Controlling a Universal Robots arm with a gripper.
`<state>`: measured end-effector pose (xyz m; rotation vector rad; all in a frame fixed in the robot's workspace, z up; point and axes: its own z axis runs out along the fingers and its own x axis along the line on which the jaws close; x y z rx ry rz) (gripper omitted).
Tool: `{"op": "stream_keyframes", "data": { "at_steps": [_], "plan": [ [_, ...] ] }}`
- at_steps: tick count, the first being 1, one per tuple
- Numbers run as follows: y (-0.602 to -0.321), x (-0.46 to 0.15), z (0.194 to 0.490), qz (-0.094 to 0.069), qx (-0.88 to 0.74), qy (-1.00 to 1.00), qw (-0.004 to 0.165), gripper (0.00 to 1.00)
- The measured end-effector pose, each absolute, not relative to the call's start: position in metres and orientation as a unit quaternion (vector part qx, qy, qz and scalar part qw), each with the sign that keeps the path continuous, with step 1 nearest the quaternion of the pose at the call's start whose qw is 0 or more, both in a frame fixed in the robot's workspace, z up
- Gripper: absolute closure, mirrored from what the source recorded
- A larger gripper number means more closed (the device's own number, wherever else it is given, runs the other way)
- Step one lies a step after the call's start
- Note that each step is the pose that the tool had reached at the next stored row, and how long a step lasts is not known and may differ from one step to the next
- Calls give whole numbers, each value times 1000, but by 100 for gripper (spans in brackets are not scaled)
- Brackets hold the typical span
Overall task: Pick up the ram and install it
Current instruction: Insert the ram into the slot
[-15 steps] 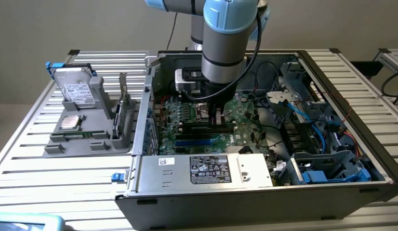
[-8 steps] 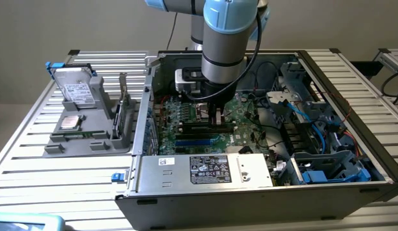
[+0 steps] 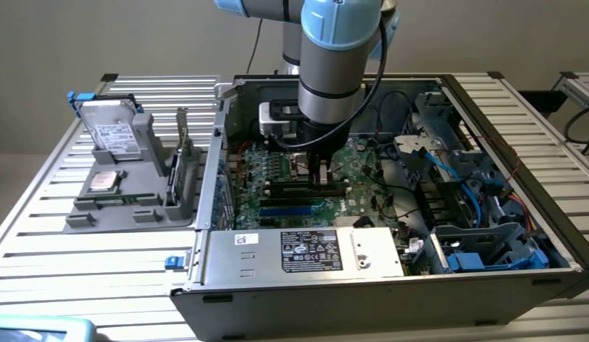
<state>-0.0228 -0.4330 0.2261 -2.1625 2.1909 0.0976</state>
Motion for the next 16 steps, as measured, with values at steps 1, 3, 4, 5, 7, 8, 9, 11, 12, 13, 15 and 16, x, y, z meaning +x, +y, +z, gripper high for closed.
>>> {"op": "stream_keyframes", "data": {
  "at_steps": [1,3,4,5,7,8,9,11,12,13,15,16],
  "plan": [
    [-433,-23,226,32,-702,711,31,87],
    [-433,-23,226,32,-702,711,31,85],
    [-433,-23,226,32,-702,711,31,85],
    [-433,-23,226,32,-702,711,31,80],
    [-433,-23,226,32,-702,711,31,68],
    [-433,-23,226,32,-702,711,31,68],
    [-433,-23,226,32,-702,711,31,68],
    [-433,-23,226,32,-702,711,31,61],
    [-433,-23,226,32,-702,711,31,61],
    [-433,-23,226,32,-702,711,31,61],
    [-433,-23,226,32,-702,711,31,61],
    [-433,-23,226,32,-702,711,31,61]
  ]
}}
